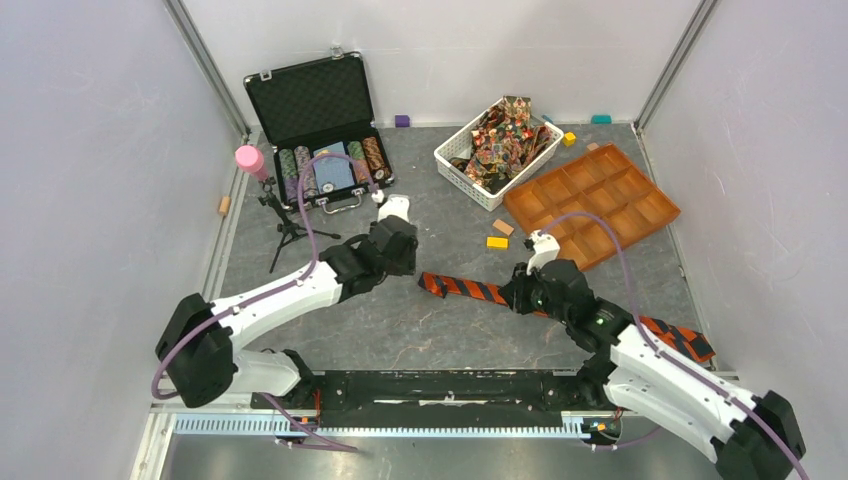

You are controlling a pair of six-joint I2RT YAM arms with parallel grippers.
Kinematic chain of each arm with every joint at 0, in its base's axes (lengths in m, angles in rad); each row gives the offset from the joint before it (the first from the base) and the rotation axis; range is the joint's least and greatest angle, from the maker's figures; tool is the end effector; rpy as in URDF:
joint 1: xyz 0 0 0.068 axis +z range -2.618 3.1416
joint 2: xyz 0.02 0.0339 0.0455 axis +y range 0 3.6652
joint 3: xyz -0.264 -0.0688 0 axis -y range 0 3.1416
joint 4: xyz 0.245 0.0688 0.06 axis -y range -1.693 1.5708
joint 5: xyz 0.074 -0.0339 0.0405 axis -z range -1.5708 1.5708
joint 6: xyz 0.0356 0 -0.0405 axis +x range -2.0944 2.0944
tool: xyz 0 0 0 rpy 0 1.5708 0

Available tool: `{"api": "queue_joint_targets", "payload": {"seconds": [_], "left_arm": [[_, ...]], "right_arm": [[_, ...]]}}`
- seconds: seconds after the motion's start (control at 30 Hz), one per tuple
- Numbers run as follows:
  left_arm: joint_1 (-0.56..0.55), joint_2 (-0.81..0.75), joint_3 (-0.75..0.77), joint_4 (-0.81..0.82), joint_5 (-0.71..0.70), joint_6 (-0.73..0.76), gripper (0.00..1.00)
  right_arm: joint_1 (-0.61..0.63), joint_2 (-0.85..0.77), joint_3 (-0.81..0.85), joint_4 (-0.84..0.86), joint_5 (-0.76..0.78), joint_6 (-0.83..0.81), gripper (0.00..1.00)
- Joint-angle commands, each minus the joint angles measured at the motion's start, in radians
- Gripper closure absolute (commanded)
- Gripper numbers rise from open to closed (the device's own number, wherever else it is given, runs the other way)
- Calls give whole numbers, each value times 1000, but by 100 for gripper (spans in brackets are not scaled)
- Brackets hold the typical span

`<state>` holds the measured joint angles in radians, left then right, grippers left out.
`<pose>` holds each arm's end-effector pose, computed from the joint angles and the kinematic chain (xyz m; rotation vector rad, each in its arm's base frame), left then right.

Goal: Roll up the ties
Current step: Roll the tie at the center of the board.

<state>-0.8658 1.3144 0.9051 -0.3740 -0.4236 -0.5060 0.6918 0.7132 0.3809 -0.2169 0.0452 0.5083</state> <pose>0.1907 -0.2016 0.2513 0.2067 2.2697 -0.2196 0.1281 0.1040 0.2058 -0.1731 2.1849 0.6526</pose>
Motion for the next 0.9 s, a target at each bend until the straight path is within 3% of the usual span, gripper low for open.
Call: {"api": "queue_joint_targets", "payload": {"seconds": [0.0, 0.27, 0.57, 0.87], "left_arm": [[66, -38, -81, 98, 126, -84, 46], [103, 57, -93, 137, 169, -77, 53], [105, 106, -99, 156, 214, -55, 65], [105, 45, -149, 188, 275, -52, 73]], "right_arm": [[1, 111, -5, 175, -107, 38, 80], [16, 373, 25, 369, -165, 156, 92], [69, 591, 101, 486, -185, 222, 95], [75, 741, 179, 545, -206, 247, 97]]}}
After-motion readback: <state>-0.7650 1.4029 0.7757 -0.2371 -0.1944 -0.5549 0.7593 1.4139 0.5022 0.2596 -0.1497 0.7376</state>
